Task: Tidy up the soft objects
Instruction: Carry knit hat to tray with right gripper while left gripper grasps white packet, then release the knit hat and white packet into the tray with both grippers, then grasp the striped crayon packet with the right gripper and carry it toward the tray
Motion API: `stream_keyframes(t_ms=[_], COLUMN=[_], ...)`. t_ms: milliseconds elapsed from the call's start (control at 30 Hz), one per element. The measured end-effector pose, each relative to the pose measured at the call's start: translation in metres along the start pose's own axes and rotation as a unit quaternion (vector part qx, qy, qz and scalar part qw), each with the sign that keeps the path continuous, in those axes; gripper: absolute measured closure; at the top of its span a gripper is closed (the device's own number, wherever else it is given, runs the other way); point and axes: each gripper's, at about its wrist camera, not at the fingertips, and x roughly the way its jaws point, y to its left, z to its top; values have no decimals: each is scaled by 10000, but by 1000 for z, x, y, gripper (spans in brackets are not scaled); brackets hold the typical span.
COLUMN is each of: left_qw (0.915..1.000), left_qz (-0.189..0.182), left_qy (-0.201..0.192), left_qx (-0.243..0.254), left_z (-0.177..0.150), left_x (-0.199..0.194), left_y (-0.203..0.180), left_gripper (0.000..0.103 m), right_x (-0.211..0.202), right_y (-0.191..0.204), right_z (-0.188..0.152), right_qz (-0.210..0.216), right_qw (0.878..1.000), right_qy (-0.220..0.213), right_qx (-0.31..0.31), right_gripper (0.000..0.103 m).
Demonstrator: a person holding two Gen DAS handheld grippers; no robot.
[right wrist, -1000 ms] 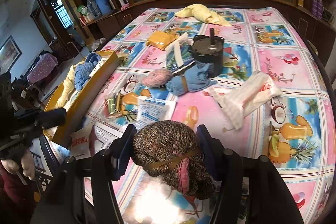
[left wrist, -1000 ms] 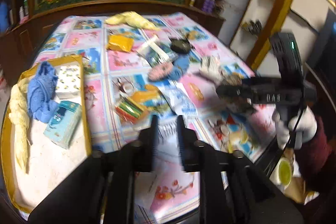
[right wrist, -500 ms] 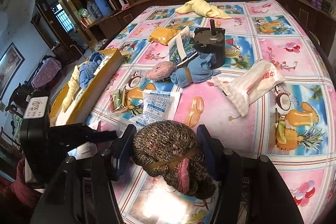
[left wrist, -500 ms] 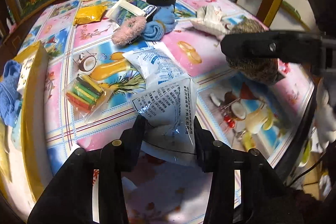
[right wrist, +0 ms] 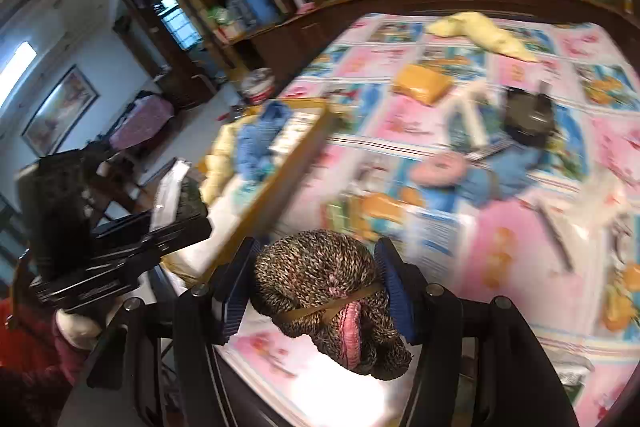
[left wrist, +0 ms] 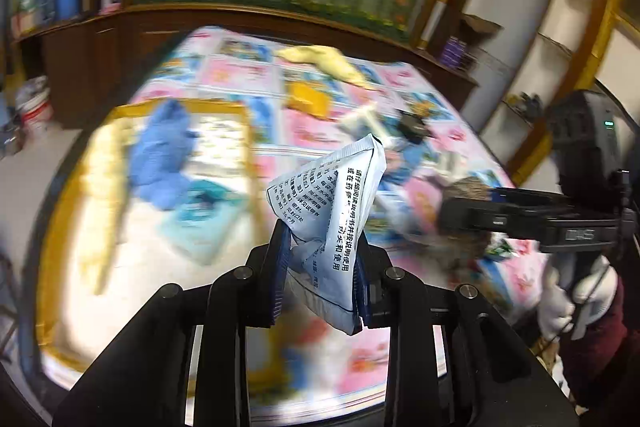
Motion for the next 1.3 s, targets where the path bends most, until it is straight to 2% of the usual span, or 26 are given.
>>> stream_keyframes(t_ms=[133, 300, 333, 467, 500, 567, 667, 800, 933, 1000, 1033, 1100, 1133, 1167, 1233, 1300], left_qw=[9962, 9860, 9845, 9828, 9820, 9806, 9792, 9807, 9807, 9789, 9756, 9609, 9550, 9573, 9717, 9766], left_qz=[724, 1366, 1373, 1168, 1138, 1013, 820, 760, 789, 1259, 1720, 2655, 2903, 2830, 2189, 1861], left_qy=[139, 465, 521, 420, 378, 228, 47, 67, -68, -207, -251, -239, -157, -82, -93, -245], left_qx=[-472, -836, -956, -1367, -1458, -1665, -1853, -1799, -1785, -1598, -1343, -749, -595, -589, -886, -1049], left_z=[-3, -10, -12, -18, -18, -19, -18, -14, -11, -10, -7, -4, -4, -5, -6, -6], left_x=[3, 23, 25, 19, 18, 11, 4, 4, -5, -16, -18, -11, -5, -2, -6, -14], left_y=[54, 99, 107, 127, 131, 140, 146, 146, 139, 130, 122, 107, 104, 102, 102, 100], left_gripper=[75, 67, 64, 63, 62, 53, 50, 48, 49, 49, 48, 39, 37, 37, 37, 37], right_x=[36, 88, 98, 137, 145, 160, 176, 161, 123, 100, 88, 75, 68, 63, 58, 63], right_y=[39, 80, 87, 103, 103, 101, 95, 84, 60, 35, 18, -7, -18, -29, -37, -36], right_z=[24, 41, 43, 45, 44, 43, 44, 49, 55, 56, 55, 53, 49, 45, 36, 33], right_qz=[597, 927, 949, 956, 908, 804, 843, 981, 767, 472, 280, -43, -153, -212, -317, -476], right_qw=[9980, 9941, 9934, 9914, 9916, 9926, 9913, 9917, 9959, 9980, 9985, 9977, 9966, 9953, 9944, 9945], right_qy=[178, 493, 558, 823, 869, 887, 1006, 825, 427, 211, 115, 33, 4, 2, 27, 109], right_qx=[-128, -282, -327, -353, -319, -190, -32, 107, 218, 353, 462, 680, 815, 946, 1010, 927], right_gripper=[44, 44, 44, 43, 42, 42, 41, 41, 40, 39, 39, 39, 39, 39, 39, 39])
